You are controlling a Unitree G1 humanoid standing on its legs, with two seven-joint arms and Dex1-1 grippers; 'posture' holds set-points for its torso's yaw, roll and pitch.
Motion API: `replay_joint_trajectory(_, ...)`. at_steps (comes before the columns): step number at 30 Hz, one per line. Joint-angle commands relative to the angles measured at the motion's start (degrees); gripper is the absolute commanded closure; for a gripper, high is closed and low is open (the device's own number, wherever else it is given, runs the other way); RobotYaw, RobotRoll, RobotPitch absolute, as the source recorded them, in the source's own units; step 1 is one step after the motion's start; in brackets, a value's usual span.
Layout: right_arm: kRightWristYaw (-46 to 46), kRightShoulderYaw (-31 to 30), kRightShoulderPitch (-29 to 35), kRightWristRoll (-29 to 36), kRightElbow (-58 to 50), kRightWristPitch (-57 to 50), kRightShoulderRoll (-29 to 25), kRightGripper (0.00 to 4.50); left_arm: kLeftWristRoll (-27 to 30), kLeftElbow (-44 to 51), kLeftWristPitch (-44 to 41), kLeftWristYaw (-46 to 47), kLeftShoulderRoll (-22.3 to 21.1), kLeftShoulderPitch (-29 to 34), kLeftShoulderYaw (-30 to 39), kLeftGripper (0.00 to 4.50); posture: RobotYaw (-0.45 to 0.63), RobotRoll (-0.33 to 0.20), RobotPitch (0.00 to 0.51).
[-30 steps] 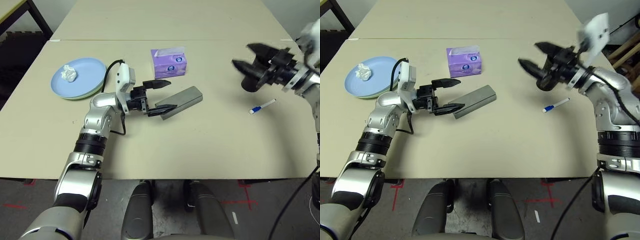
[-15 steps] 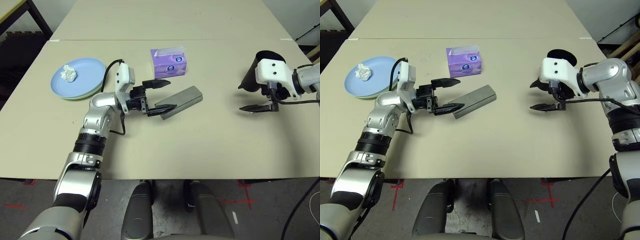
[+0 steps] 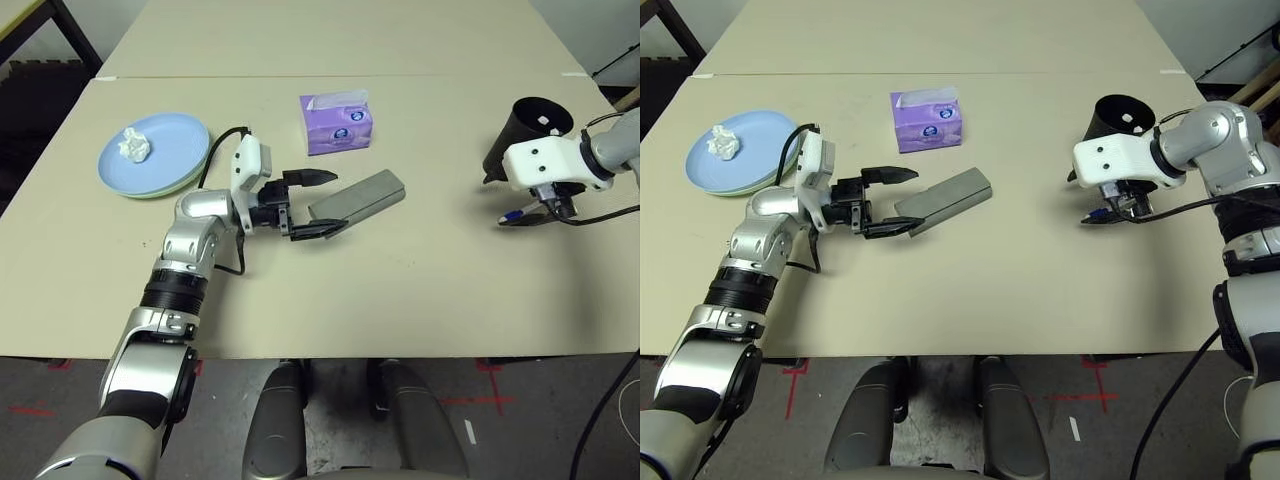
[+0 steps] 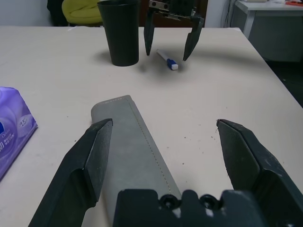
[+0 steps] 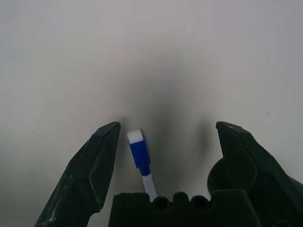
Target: Organize and tidy the items on the table.
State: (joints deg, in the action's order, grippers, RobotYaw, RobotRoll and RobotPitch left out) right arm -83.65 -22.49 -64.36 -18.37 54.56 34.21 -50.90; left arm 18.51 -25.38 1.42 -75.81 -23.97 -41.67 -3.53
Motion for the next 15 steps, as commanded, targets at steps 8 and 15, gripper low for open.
replay_joint_trajectory(8, -0.50, -3.15, -2.99, -5.68, 5.53, 5.95, -0.34, 0.04, -1.84, 1.17, -0.12, 0.58, -0.44, 1.72, -1.36, 0.00, 0.12, 0.000, 0.248)
replay_joint_trajectory(15, 1.15, -4.46, -4.38, -8.32, 8.96, 9.37, 0.66, 0.04, -1.79, 2.01, -1.02, 1.06, -0.74, 2.12, -1.35, 0.00, 0.14, 0.000, 0.249)
